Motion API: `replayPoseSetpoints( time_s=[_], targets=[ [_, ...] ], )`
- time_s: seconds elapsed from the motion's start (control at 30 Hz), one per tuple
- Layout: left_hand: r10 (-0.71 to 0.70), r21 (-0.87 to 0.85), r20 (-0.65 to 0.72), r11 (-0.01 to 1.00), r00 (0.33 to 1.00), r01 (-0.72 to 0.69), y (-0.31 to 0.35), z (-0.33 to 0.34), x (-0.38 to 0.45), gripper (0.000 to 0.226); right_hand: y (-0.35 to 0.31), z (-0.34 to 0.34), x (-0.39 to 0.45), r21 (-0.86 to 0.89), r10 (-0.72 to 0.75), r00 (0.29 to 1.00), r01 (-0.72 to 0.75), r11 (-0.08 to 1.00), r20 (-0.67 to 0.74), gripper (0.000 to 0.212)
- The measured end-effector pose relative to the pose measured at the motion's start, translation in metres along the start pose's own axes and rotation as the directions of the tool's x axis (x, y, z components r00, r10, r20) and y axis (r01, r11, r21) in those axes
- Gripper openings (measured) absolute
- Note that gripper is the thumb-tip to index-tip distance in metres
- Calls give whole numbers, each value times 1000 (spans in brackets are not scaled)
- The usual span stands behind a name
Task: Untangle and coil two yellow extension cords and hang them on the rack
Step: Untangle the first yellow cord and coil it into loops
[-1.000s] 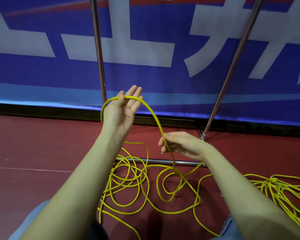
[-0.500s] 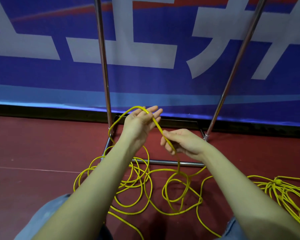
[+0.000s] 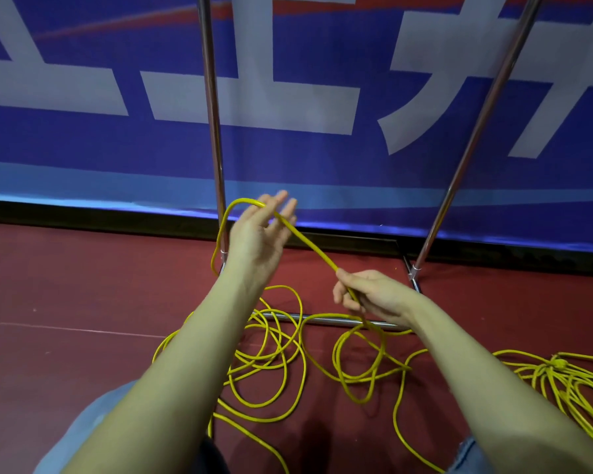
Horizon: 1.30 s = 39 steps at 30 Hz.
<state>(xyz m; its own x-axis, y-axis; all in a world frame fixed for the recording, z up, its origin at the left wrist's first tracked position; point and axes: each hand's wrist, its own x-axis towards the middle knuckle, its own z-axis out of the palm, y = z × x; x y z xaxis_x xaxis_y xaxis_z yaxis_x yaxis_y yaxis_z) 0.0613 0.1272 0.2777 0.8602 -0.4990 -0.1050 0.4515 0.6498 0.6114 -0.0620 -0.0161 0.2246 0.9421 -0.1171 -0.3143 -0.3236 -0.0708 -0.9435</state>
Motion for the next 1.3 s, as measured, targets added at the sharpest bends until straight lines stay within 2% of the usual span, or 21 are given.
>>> replayPoseSetpoints(
  time_s=[0.07,0.13,0.23,0.33,0.43,0.6,0.7,0.77,0.87,1.1,1.23,1.3],
  targets=[
    [-104,187,64,978,993,90,-14,4,-7,10,-13,4,-2,-5,-38,999,38,999,-24,48],
    [-153,267,105,956,983,121,-23,8,-14,12,-28,7,-6,-19,-75,995,74,997,-61,49],
    [-121,202,159,975,980,88,-23,15,-18,14,-42,8,-11,18,-124,988,126,992,-88,48],
    [-54,108,190,994,980,34,-15,22,-20,13,-40,5,-13,92,-169,985,172,981,-41,44],
    [1,18,144,1000,990,-3,-3,22,-16,14,-19,-4,-7,-9,-113,993,113,994,-44,40],
    [55,-72,14,996,998,-54,11,10,-5,17,19,-10,-1,52,-88,988,95,994,-129,26],
    [51,-64,-47,996,998,-54,8,5,-1,16,12,-5,2,9,-99,978,102,995,-186,30],
    [-5,12,-51,1000,999,5,1,4,-1,8,1,-1,1,52,-105,973,118,992,-207,31],
    [-64,104,-3,993,998,64,-11,10,-6,6,-22,8,-3,106,-159,974,177,978,-162,31],
    [-98,54,146,994,984,91,-16,19,-14,7,-35,3,-11,180,-245,955,274,945,-165,30],
    [-29,15,121,999,992,28,-9,24,-17,8,-8,1,-3,28,-136,981,141,990,-138,36],
    [-10,-40,98,999,995,14,-2,23,-16,10,9,-2,2,9,-108,977,112,994,-182,34]
  ],
)
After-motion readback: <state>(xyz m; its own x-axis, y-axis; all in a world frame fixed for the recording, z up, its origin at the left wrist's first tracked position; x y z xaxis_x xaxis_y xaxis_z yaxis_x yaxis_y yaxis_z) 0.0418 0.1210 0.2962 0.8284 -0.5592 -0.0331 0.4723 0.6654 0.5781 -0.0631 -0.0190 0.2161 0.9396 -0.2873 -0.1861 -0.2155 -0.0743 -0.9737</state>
